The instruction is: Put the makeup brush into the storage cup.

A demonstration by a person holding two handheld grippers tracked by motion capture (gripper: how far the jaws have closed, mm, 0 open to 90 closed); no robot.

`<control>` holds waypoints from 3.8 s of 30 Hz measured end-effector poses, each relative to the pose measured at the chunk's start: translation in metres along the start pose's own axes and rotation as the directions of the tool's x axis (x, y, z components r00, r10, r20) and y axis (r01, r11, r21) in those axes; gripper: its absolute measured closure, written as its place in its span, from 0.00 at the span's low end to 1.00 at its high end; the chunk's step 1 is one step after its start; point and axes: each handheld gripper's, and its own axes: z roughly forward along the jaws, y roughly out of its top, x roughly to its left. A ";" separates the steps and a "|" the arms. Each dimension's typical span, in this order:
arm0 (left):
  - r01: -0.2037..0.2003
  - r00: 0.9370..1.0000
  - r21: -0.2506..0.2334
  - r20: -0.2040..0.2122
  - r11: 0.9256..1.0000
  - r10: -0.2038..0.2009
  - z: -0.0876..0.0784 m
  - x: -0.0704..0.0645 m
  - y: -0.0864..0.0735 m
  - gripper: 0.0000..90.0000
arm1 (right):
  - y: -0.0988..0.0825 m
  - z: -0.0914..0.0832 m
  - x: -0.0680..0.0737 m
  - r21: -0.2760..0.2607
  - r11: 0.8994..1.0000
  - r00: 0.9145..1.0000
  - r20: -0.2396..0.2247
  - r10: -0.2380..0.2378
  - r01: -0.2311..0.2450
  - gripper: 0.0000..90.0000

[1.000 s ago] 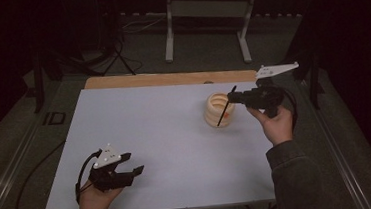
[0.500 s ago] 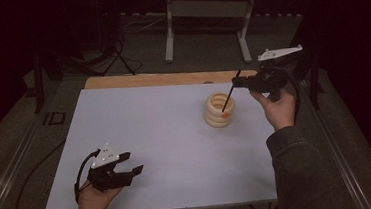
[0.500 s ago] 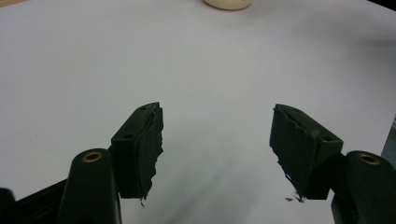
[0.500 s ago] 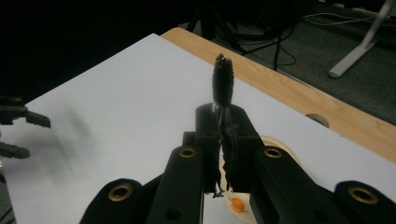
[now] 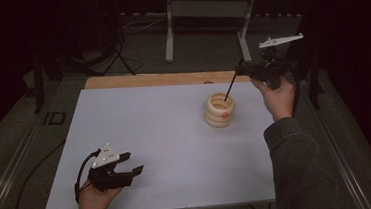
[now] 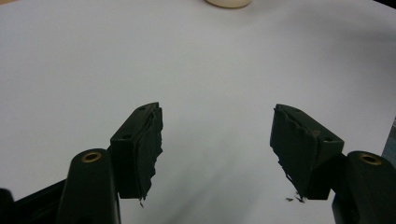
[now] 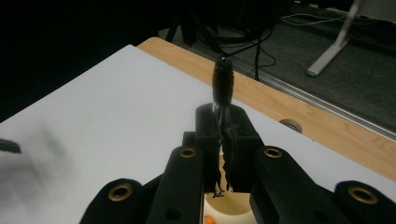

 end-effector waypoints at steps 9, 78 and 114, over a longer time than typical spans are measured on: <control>0.002 1.000 0.000 0.001 1.000 -0.002 0.000 0.000 0.000 0.38 | -0.004 0.014 -0.008 0.016 0.999 0.999 0.026 0.030 -0.030 0.95; -0.003 1.000 -0.002 0.006 1.000 0.003 0.000 -0.001 0.000 0.37 | -0.066 0.063 -0.023 0.026 0.989 0.989 0.040 0.143 -0.144 0.95; -0.003 1.000 0.003 0.007 1.000 0.003 0.001 0.000 -0.001 0.37 | -0.089 0.087 -0.021 0.063 0.984 0.986 0.033 0.163 -0.165 0.95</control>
